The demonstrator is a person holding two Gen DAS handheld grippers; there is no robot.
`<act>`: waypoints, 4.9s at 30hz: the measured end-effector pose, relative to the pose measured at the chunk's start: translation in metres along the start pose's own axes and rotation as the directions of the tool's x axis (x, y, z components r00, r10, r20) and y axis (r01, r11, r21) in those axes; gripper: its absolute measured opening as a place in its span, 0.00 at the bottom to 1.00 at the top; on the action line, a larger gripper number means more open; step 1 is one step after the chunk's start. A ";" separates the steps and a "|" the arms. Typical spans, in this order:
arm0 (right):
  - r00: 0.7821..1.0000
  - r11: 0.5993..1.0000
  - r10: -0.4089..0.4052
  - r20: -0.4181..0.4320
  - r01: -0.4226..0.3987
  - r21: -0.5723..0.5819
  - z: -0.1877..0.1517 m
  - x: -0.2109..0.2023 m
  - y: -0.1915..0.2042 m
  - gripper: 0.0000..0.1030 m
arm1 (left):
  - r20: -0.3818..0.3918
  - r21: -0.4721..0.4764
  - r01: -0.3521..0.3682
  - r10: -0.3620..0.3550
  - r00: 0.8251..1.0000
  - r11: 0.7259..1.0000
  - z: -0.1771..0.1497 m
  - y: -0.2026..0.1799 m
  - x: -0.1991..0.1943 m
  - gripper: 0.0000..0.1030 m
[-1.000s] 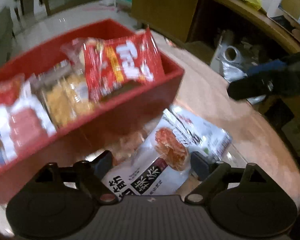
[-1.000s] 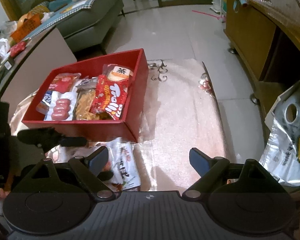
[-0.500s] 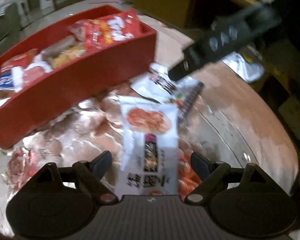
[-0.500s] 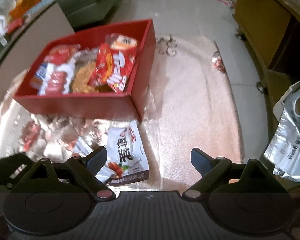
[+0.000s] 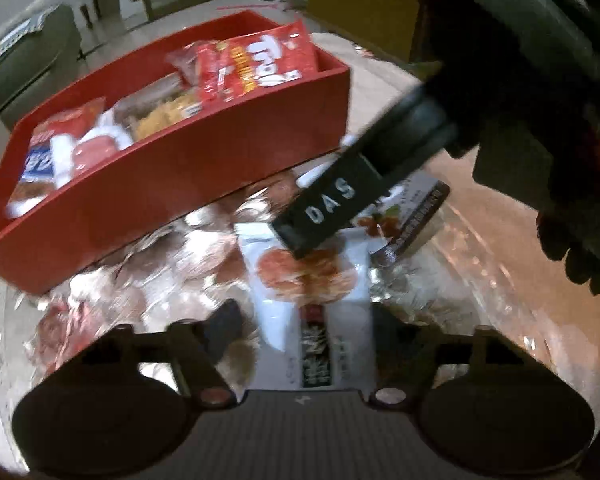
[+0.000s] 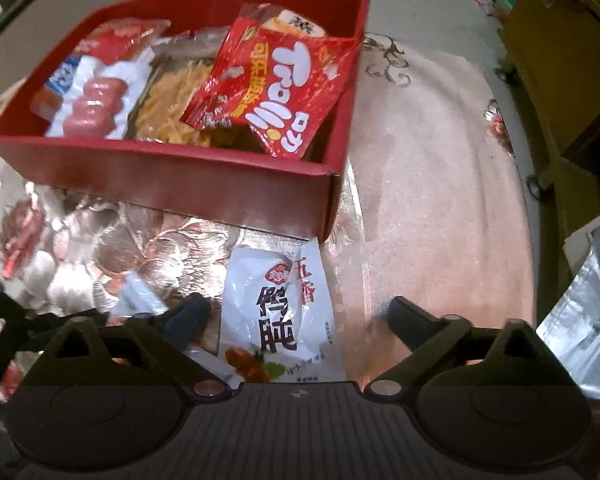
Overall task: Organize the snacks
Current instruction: 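Grasp the white spicy-strip bag with the left gripper while the right approaches the duck-neck bag, then grasp the white duck-neck bag with the right gripper while the left lifts its bag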
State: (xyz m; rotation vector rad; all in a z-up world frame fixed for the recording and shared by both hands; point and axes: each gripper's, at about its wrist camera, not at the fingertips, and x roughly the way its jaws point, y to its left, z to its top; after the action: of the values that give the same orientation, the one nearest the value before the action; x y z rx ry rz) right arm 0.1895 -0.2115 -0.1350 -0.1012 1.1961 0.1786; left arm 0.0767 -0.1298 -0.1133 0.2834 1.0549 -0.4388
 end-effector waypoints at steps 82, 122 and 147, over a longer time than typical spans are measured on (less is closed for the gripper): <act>0.996 1.000 -0.017 0.088 0.019 -0.015 -0.074 -0.028 0.049 1.00 | -0.011 -0.277 -0.222 0.228 0.974 0.935 -0.068 0.040 -0.026 0.97; 0.984 0.941 0.108 0.145 -0.148 0.303 -0.066 -0.069 0.005 0.78 | -0.019 -0.358 -0.077 0.075 0.997 0.930 -0.066 0.048 -0.040 0.37; 1.000 0.998 -0.021 0.017 0.022 -0.063 -0.026 -0.035 0.066 0.55 | -0.017 -0.401 -0.019 0.013 1.000 0.916 -0.069 0.061 -0.042 0.38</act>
State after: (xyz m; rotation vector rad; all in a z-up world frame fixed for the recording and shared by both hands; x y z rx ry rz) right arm 0.1407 -0.1542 -0.1107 -0.1673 1.1729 0.1977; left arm 0.0350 -0.0383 -0.1079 -0.0719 1.1289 -0.1967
